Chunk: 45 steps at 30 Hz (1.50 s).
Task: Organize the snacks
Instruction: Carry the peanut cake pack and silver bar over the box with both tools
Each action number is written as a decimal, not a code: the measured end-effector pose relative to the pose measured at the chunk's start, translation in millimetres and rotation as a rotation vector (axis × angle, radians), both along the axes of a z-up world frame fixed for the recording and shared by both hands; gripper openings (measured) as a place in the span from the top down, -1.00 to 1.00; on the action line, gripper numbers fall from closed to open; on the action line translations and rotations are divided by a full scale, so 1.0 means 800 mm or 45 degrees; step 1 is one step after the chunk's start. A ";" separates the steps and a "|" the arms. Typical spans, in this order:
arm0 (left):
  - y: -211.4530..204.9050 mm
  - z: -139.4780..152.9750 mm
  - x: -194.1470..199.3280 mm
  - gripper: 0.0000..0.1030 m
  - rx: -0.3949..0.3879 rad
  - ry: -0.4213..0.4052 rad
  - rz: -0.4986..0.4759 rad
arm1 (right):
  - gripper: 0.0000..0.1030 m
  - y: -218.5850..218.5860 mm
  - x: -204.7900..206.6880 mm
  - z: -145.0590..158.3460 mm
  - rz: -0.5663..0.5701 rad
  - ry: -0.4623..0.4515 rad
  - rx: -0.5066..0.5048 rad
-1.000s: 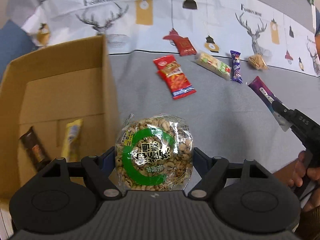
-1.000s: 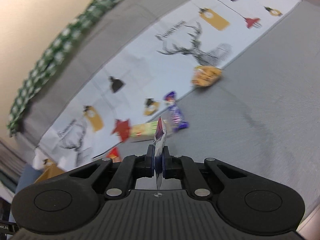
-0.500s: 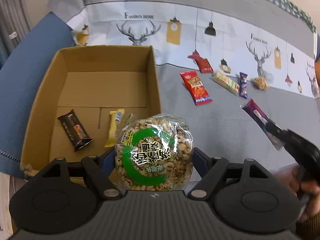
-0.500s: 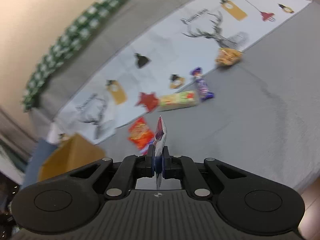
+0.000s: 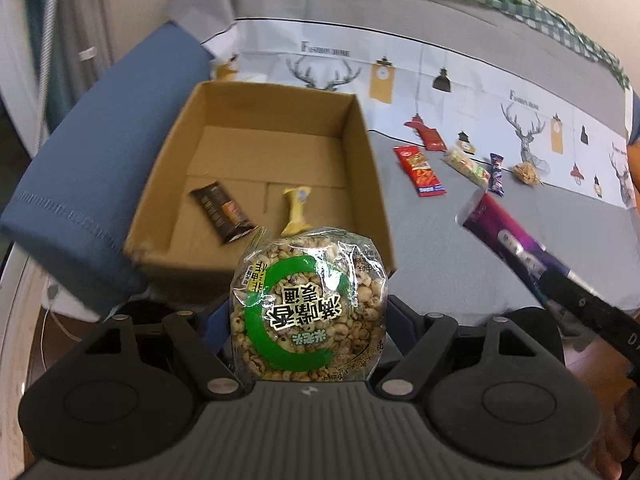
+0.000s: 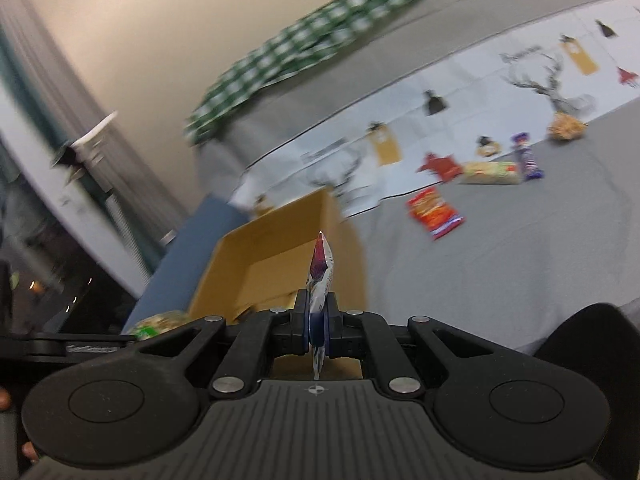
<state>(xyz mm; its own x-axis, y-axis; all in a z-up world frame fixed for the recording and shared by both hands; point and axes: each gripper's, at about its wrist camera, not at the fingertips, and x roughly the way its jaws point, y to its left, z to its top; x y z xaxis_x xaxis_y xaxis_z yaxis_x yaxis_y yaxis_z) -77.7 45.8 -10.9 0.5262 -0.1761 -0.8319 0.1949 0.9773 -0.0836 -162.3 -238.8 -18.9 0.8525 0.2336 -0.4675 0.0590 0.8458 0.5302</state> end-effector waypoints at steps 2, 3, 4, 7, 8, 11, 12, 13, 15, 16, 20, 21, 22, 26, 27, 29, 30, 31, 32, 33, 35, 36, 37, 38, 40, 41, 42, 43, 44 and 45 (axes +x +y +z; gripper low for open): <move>0.011 -0.004 -0.014 -0.60 -0.011 -0.002 0.021 | 0.89 0.018 -0.007 0.011 0.031 -0.023 -0.049; 0.014 -0.005 -0.021 -0.60 -0.020 -0.004 0.026 | 0.89 0.024 -0.009 0.016 0.041 -0.036 -0.068; 0.018 -0.006 -0.026 -0.60 -0.032 -0.004 0.029 | 0.89 0.029 -0.010 0.021 0.046 -0.046 -0.084; 0.030 -0.005 -0.038 -0.60 -0.064 -0.016 0.025 | 0.89 0.044 -0.015 0.031 0.082 -0.067 -0.113; 0.033 -0.003 -0.040 -0.60 -0.070 -0.024 0.027 | 0.89 0.048 -0.016 0.033 0.093 -0.072 -0.123; 0.039 0.000 -0.045 -0.60 -0.089 -0.042 0.028 | 0.89 0.059 -0.020 0.039 0.112 -0.082 -0.143; 0.040 0.000 -0.046 -0.60 -0.095 -0.043 0.023 | 0.89 0.060 -0.020 0.039 0.109 -0.082 -0.145; 0.040 0.000 -0.048 -0.60 -0.100 -0.043 0.017 | 0.89 0.061 -0.021 0.040 0.103 -0.081 -0.145; 0.040 0.001 -0.048 -0.60 -0.109 -0.047 0.010 | 0.89 0.062 -0.022 0.042 0.090 -0.072 -0.145; 0.041 0.002 -0.048 -0.60 -0.113 -0.049 0.009 | 0.89 0.063 -0.022 0.041 0.087 -0.070 -0.145; 0.048 0.003 -0.047 -0.60 -0.129 -0.056 0.017 | 0.89 0.071 -0.023 0.045 0.095 -0.076 -0.166; 0.051 0.002 -0.047 -0.60 -0.132 -0.056 0.021 | 0.89 0.072 -0.022 0.045 0.100 -0.077 -0.170; 0.052 0.003 -0.048 -0.60 -0.134 -0.055 0.026 | 0.89 0.074 -0.021 0.045 0.107 -0.077 -0.174; 0.055 0.003 -0.048 -0.60 -0.138 -0.053 0.038 | 0.89 0.081 -0.019 0.045 0.124 -0.073 -0.182; 0.055 0.002 -0.048 -0.60 -0.138 -0.052 0.038 | 0.89 0.082 -0.018 0.045 0.126 -0.071 -0.183; 0.055 0.002 -0.048 -0.60 -0.139 -0.052 0.036 | 0.89 0.082 -0.017 0.044 0.127 -0.067 -0.183; 0.055 0.002 -0.048 -0.60 -0.138 -0.052 0.036 | 0.89 0.081 -0.017 0.044 0.126 -0.064 -0.182; 0.055 0.002 -0.048 -0.60 -0.138 -0.052 0.036 | 0.89 0.081 -0.017 0.043 0.125 -0.062 -0.182; 0.054 0.002 -0.047 -0.60 -0.137 -0.051 0.035 | 0.89 0.081 -0.016 0.043 0.123 -0.062 -0.183; 0.055 0.001 -0.047 -0.60 -0.137 -0.050 0.034 | 0.89 0.082 -0.016 0.043 0.122 -0.061 -0.184; 0.054 0.000 -0.046 -0.60 -0.137 -0.046 0.036 | 0.89 0.081 -0.016 0.043 0.123 -0.061 -0.185; 0.054 -0.001 -0.046 -0.60 -0.137 -0.043 0.038 | 0.89 0.081 -0.016 0.043 0.124 -0.060 -0.184; 0.054 -0.002 -0.046 -0.60 -0.137 -0.041 0.039 | 0.89 0.081 -0.016 0.042 0.125 -0.058 -0.184; 0.054 -0.002 -0.045 -0.60 -0.137 -0.039 0.040 | 0.89 0.081 -0.015 0.041 0.126 -0.055 -0.184; 0.054 -0.003 -0.044 -0.60 -0.137 -0.034 0.041 | 0.89 0.080 -0.014 0.040 0.129 -0.049 -0.182; 0.053 -0.004 -0.043 -0.60 -0.137 -0.031 0.041 | 0.89 0.081 -0.013 0.039 0.129 -0.046 -0.182; 0.053 -0.004 -0.043 -0.60 -0.136 -0.029 0.043 | 0.89 0.081 -0.013 0.038 0.129 -0.043 -0.181; 0.052 -0.005 -0.042 -0.60 -0.136 -0.028 0.043 | 0.89 0.080 -0.012 0.038 0.130 -0.041 -0.179; 0.053 -0.005 -0.041 -0.60 -0.135 -0.026 0.044 | 0.89 0.080 -0.012 0.038 0.129 -0.039 -0.179; 0.053 -0.006 -0.040 -0.60 -0.135 -0.025 0.045 | 0.89 0.080 -0.011 0.037 0.129 -0.038 -0.179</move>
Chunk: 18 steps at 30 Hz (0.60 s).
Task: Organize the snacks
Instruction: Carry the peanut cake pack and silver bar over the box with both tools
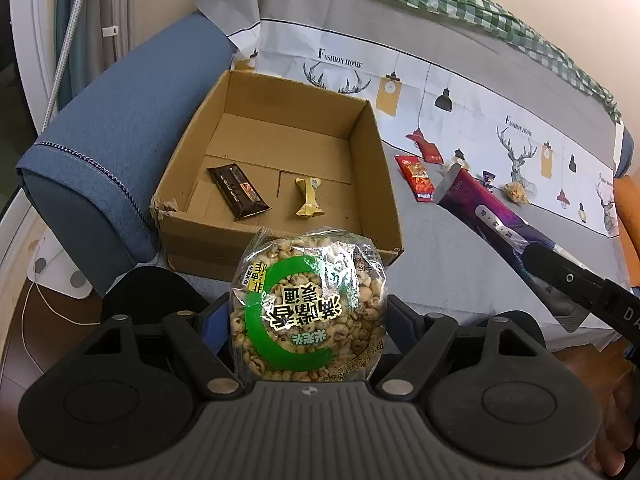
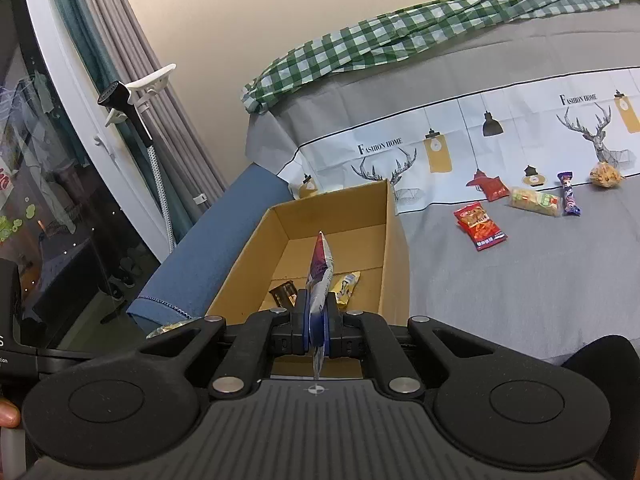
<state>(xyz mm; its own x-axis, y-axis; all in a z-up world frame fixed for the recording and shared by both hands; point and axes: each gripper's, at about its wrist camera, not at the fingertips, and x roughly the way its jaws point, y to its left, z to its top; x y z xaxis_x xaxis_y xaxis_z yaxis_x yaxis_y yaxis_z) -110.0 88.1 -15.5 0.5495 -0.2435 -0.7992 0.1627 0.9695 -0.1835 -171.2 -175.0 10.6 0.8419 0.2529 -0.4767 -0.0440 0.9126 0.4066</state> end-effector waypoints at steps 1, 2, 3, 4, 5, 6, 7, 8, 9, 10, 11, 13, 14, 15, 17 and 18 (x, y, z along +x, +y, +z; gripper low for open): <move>0.000 0.000 0.001 -0.60 0.001 0.001 0.001 | 0.89 0.000 0.001 0.000 -0.002 0.001 0.000; 0.000 -0.001 0.003 -0.60 0.003 0.000 0.004 | 0.89 0.000 0.002 -0.001 -0.006 0.003 -0.002; 0.001 -0.001 0.004 -0.60 0.005 -0.001 0.006 | 0.89 0.000 0.003 -0.002 -0.008 0.005 -0.003; 0.002 -0.001 0.005 -0.60 0.007 -0.002 0.009 | 0.89 -0.001 0.004 -0.002 -0.009 0.007 -0.004; 0.004 -0.001 0.007 -0.60 0.008 -0.004 0.013 | 0.89 -0.001 0.005 -0.003 -0.011 0.008 -0.006; 0.006 -0.001 0.009 -0.60 0.009 -0.004 0.018 | 0.89 -0.001 0.006 -0.004 -0.013 0.008 -0.010; 0.007 -0.001 0.012 -0.60 0.009 -0.003 0.024 | 0.89 0.000 0.008 -0.004 -0.012 0.009 -0.014; 0.009 -0.001 0.016 -0.60 0.009 -0.003 0.034 | 0.89 0.000 0.010 -0.004 -0.011 0.010 -0.019; 0.012 -0.001 0.020 -0.60 0.009 -0.004 0.044 | 0.89 0.002 0.011 -0.005 -0.010 0.010 -0.026; 0.015 -0.001 0.024 -0.60 0.009 -0.006 0.051 | 0.89 0.003 0.014 -0.005 -0.007 0.009 -0.038; 0.018 0.000 0.029 -0.60 0.008 -0.007 0.057 | 0.89 0.005 0.016 -0.005 -0.005 0.006 -0.047; 0.022 0.002 0.039 -0.60 0.004 -0.011 0.064 | 0.89 0.008 0.023 -0.005 0.004 0.000 -0.068; 0.024 0.004 0.045 -0.60 0.003 -0.014 0.067 | 0.89 0.010 0.026 -0.005 0.008 -0.002 -0.074; 0.026 0.006 0.051 -0.60 0.002 -0.019 0.068 | 0.89 0.011 0.030 -0.005 0.011 -0.002 -0.076; 0.029 0.010 0.064 -0.60 -0.003 -0.027 0.075 | 0.89 0.013 0.040 -0.005 0.017 -0.001 -0.074; 0.030 0.011 0.071 -0.60 -0.007 -0.031 0.076 | 0.89 0.014 0.045 -0.004 0.019 0.001 -0.070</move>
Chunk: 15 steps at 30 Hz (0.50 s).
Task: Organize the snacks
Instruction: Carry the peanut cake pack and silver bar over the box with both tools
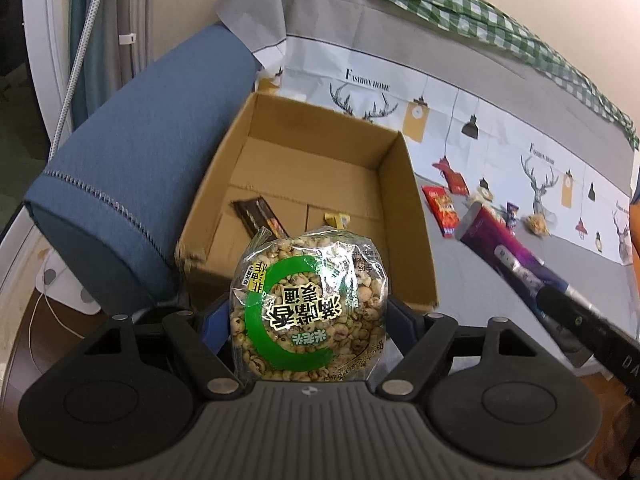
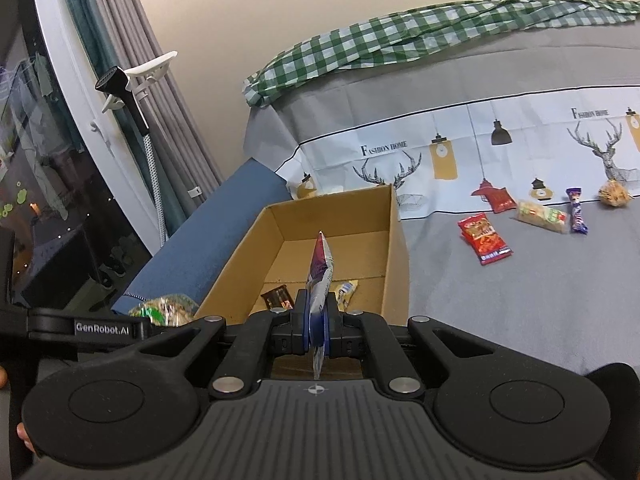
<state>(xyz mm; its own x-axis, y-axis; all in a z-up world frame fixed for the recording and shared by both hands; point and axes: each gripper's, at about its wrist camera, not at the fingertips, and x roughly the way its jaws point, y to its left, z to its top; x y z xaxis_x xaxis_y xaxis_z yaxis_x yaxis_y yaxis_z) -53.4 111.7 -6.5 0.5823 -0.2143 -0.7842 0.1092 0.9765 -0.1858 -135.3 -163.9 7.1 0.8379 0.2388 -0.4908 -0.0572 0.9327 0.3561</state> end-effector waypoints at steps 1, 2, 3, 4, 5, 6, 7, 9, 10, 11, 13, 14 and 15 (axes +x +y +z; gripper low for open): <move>0.001 0.002 0.006 -0.60 -0.005 -0.004 0.000 | 0.89 0.001 0.006 0.000 0.001 0.003 0.005; 0.001 0.003 0.013 -0.60 -0.009 -0.010 0.002 | 0.89 0.001 0.013 0.000 0.001 0.006 0.011; 0.000 0.004 0.020 -0.60 -0.009 -0.020 0.004 | 0.89 0.002 0.019 -0.001 0.002 0.007 0.014; 0.000 0.005 0.027 -0.60 -0.004 -0.029 0.004 | 0.89 0.003 0.025 -0.001 0.007 0.006 0.016; -0.001 0.006 0.034 -0.60 -0.001 -0.034 0.008 | 0.89 0.004 0.031 -0.001 0.009 0.004 0.015; -0.002 0.006 0.040 -0.60 -0.001 -0.038 0.011 | 0.89 0.006 0.038 -0.002 0.011 0.003 0.012; -0.002 0.005 0.047 -0.60 -0.001 -0.038 0.013 | 0.89 0.007 0.044 -0.003 0.012 0.003 0.009; -0.003 0.003 0.063 -0.60 -0.002 -0.033 0.017 | 0.89 0.008 0.059 -0.005 0.012 0.007 0.009; -0.004 0.001 0.071 -0.60 -0.002 -0.030 0.018 | 0.89 0.008 0.067 -0.006 0.012 0.010 0.010; -0.005 -0.001 0.080 -0.60 -0.004 -0.027 0.018 | 0.89 0.009 0.075 -0.008 0.012 0.013 0.009; -0.006 -0.004 0.097 -0.60 -0.011 -0.024 0.018 | 0.89 0.010 0.093 -0.012 0.017 0.019 0.003; -0.007 -0.006 0.107 -0.60 -0.012 -0.023 0.019 | 0.89 0.010 0.102 -0.015 0.018 0.023 -0.005; -0.009 -0.009 0.119 -0.60 -0.014 -0.022 0.022 | 0.89 0.011 0.112 -0.018 0.017 0.029 -0.011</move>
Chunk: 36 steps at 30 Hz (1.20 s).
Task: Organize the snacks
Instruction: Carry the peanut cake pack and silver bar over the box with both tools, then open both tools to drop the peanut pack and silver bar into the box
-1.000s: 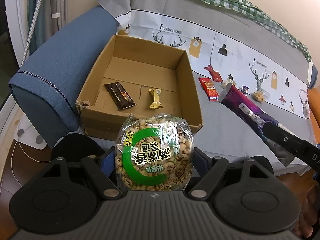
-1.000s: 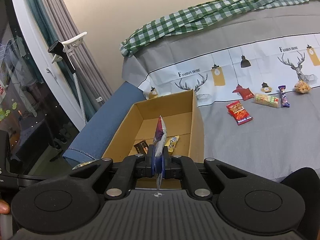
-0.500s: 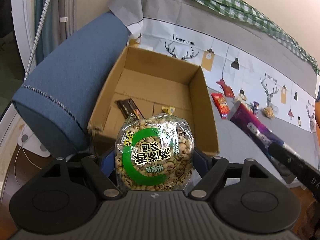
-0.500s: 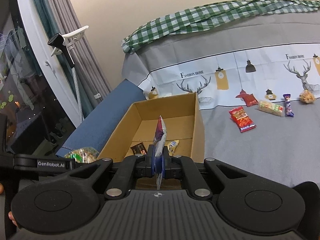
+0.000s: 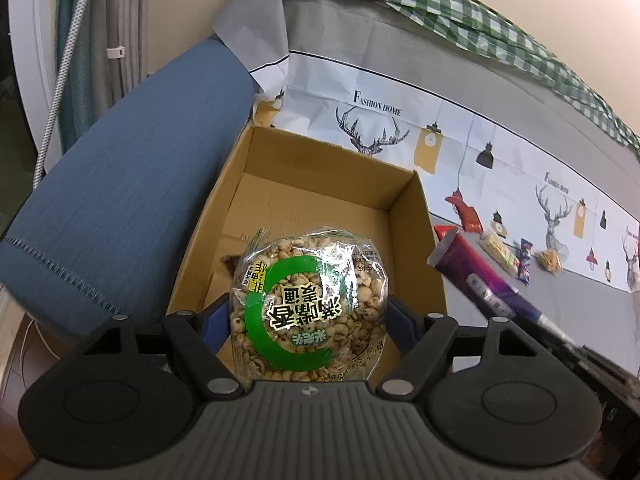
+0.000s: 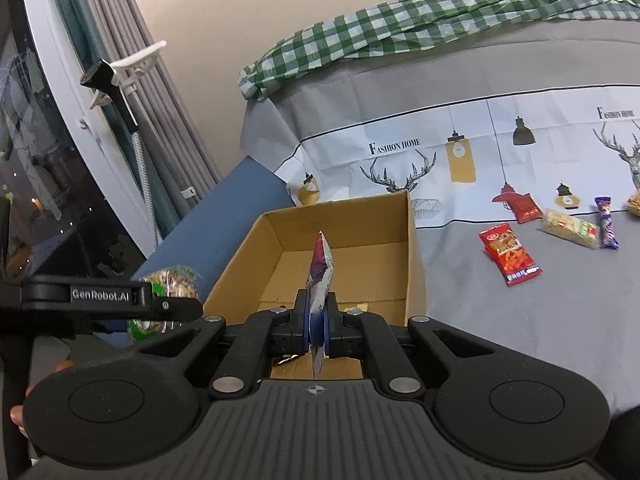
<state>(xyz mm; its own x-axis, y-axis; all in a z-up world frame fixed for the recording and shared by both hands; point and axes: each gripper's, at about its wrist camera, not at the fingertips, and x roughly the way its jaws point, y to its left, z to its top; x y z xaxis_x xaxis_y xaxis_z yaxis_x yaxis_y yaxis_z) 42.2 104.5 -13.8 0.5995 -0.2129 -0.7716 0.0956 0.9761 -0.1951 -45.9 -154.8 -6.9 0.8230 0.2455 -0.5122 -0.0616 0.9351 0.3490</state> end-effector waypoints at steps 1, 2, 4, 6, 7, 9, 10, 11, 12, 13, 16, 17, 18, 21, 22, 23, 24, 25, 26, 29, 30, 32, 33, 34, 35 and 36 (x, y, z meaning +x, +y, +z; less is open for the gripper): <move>-0.001 -0.004 0.010 -0.60 -0.001 0.002 0.000 | 0.89 0.000 0.009 -0.002 0.001 0.006 -0.003; -0.003 -0.007 0.021 -0.60 -0.001 0.009 0.003 | 0.89 0.001 0.020 -0.005 0.003 0.010 -0.004; -0.007 -0.016 0.043 -0.60 -0.009 0.026 0.004 | 0.89 0.002 0.040 -0.012 0.003 0.019 -0.017; -0.011 -0.025 0.062 -0.60 -0.009 0.043 0.002 | 0.89 0.002 0.057 -0.017 0.005 0.022 -0.020; -0.012 -0.029 0.071 -0.60 -0.007 0.051 -0.001 | 0.89 0.002 0.067 -0.021 0.007 0.027 -0.018; -0.016 -0.039 0.089 -0.60 0.002 0.068 -0.007 | 0.89 0.002 0.083 -0.028 0.016 0.035 -0.016; -0.018 -0.044 0.096 -0.60 0.010 0.073 -0.011 | 0.89 0.002 0.092 -0.032 0.020 0.037 -0.021; -0.020 -0.049 0.104 -0.60 0.020 0.080 -0.013 | 0.89 0.002 0.099 -0.035 0.022 0.037 -0.024; -0.022 -0.055 0.112 -0.60 0.030 0.085 -0.014 | 0.89 0.003 0.105 -0.040 0.023 0.038 -0.028; -0.024 -0.060 0.120 -0.60 0.039 0.091 -0.014 | 0.89 0.004 0.113 -0.045 0.022 0.043 -0.029; -0.029 -0.077 0.140 -0.60 0.054 0.113 -0.015 | 0.89 0.005 0.134 -0.058 0.022 0.063 -0.030; -0.031 -0.082 0.147 -0.60 0.059 0.119 -0.013 | 0.89 0.005 0.141 -0.064 0.022 0.071 -0.030; -0.033 -0.087 0.154 -0.60 0.063 0.122 -0.012 | 0.89 0.005 0.147 -0.069 0.022 0.079 -0.031; -0.034 -0.097 0.174 -0.76 0.035 0.097 -0.006 | 0.88 0.006 0.168 -0.081 0.011 0.097 -0.037; -0.033 -0.098 0.181 -1.00 0.026 0.085 -0.002 | 0.81 0.006 0.175 -0.084 0.011 0.097 -0.038; -0.031 -0.098 0.187 -0.99 0.024 0.064 0.007 | 0.69 0.006 0.183 -0.086 0.007 0.090 -0.039; -0.029 -0.096 0.190 -0.99 0.034 0.050 0.017 | 0.45 0.006 0.188 -0.087 0.006 0.091 -0.041; -0.029 -0.094 0.192 -0.99 0.048 0.043 0.019 | -0.28 0.006 0.196 -0.087 0.014 0.104 -0.043; -0.026 -0.094 0.192 -0.99 0.072 0.044 0.014 | -0.75 0.005 0.199 -0.087 0.010 0.115 -0.041; -0.018 -0.101 0.176 -0.99 0.130 0.078 0.036 | -0.79 0.005 0.188 -0.086 0.013 0.097 -0.048; -0.014 -0.104 0.165 -0.99 0.138 0.092 0.046 | -0.80 0.006 0.183 -0.087 0.029 0.113 -0.062; -0.005 -0.106 0.140 -0.99 0.142 0.118 0.050 | -0.81 0.009 0.166 -0.090 0.051 0.166 -0.081; -0.001 -0.106 0.125 -0.99 0.148 0.132 0.050 | -0.81 0.011 0.157 -0.090 0.060 0.187 -0.081; 0.003 -0.105 0.110 -0.99 0.152 0.145 0.052 | -0.81 0.014 0.145 -0.090 0.072 0.216 -0.080; 0.005 -0.103 0.094 -0.99 0.151 0.160 0.053 | -0.82 0.017 0.132 -0.089 0.084 0.239 -0.079; 0.007 -0.101 0.077 -0.99 0.153 0.177 0.056 | -0.83 0.020 0.122 -0.086 0.093 0.250 -0.079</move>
<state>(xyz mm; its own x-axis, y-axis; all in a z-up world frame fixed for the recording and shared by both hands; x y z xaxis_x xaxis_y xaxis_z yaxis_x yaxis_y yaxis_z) 104.0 110.4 -94.4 0.4923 -0.0901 -0.8658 0.0328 0.9958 -0.0850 51.8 -138.6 -76.1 0.6873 0.2638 -0.6768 -0.0665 0.9507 0.3029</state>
